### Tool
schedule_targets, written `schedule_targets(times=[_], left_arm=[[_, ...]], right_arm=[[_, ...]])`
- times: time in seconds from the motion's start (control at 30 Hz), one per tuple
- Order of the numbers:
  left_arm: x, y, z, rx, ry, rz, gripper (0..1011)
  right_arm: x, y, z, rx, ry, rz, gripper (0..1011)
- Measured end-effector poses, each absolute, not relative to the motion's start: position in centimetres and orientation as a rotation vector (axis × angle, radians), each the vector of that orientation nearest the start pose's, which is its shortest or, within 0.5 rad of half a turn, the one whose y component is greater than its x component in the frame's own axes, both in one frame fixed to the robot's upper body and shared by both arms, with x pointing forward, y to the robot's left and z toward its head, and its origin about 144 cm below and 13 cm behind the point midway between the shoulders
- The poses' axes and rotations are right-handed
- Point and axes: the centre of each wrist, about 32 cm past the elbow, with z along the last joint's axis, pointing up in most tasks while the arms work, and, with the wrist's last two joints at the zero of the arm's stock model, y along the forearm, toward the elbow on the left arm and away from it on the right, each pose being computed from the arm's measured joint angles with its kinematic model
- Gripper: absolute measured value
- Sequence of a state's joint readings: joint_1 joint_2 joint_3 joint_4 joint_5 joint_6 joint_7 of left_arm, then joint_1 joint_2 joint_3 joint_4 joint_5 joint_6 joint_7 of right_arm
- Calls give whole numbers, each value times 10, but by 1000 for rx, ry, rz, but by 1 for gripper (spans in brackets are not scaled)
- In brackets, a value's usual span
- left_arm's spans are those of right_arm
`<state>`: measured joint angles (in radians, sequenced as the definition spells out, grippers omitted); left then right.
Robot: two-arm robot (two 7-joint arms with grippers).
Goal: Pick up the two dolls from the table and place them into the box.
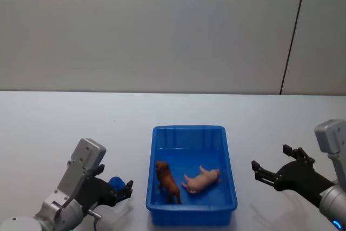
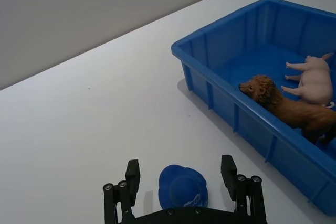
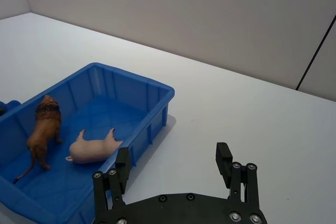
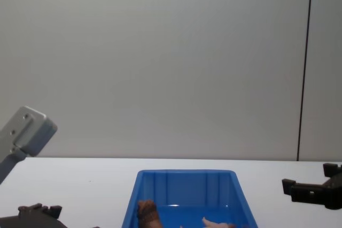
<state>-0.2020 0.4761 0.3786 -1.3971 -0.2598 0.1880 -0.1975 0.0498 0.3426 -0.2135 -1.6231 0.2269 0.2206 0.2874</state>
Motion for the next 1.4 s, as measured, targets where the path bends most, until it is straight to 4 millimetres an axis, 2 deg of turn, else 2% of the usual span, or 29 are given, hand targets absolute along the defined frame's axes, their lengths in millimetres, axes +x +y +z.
schedule_targets(times=[0.2, 0.3, 0.33, 0.37, 0.43, 0.47, 0.53, 0.63, 0.73, 0.77, 0.8, 1.4], left_arm=[[502, 285, 1137, 441, 44, 1088, 868], [504, 285, 1136, 447, 57, 1069, 761], [504, 285, 1136, 447, 57, 1069, 761], [505, 285, 1136, 450, 62, 1063, 704], [506, 285, 1136, 455, 71, 1053, 670], [506, 285, 1136, 456, 74, 1050, 603], [506, 285, 1135, 459, 80, 1044, 586], [507, 284, 1135, 465, 91, 1034, 440], [508, 284, 1136, 469, 98, 1027, 358], [508, 284, 1136, 469, 98, 1027, 358], [508, 284, 1136, 470, 101, 1025, 310], [508, 282, 1141, 463, 90, 1015, 190]], right_arm=[[466, -257, 1166, -229, 64, -1075, 1001], [466, -257, 1166, -229, 64, -1075, 1000], [466, -257, 1166, -229, 64, -1075, 1001], [466, -257, 1166, -229, 64, -1075, 1001], [466, -257, 1166, -229, 64, -1075, 1001], [466, -257, 1166, -229, 64, -1075, 1001], [466, -257, 1166, -229, 64, -1075, 1000], [466, -257, 1166, -229, 64, -1075, 1001], [466, -257, 1166, -229, 64, -1075, 1001], [466, -257, 1166, -229, 64, -1075, 1000], [466, -257, 1166, -229, 64, -1075, 1001], [466, -257, 1166, -229, 64, -1075, 1000]])
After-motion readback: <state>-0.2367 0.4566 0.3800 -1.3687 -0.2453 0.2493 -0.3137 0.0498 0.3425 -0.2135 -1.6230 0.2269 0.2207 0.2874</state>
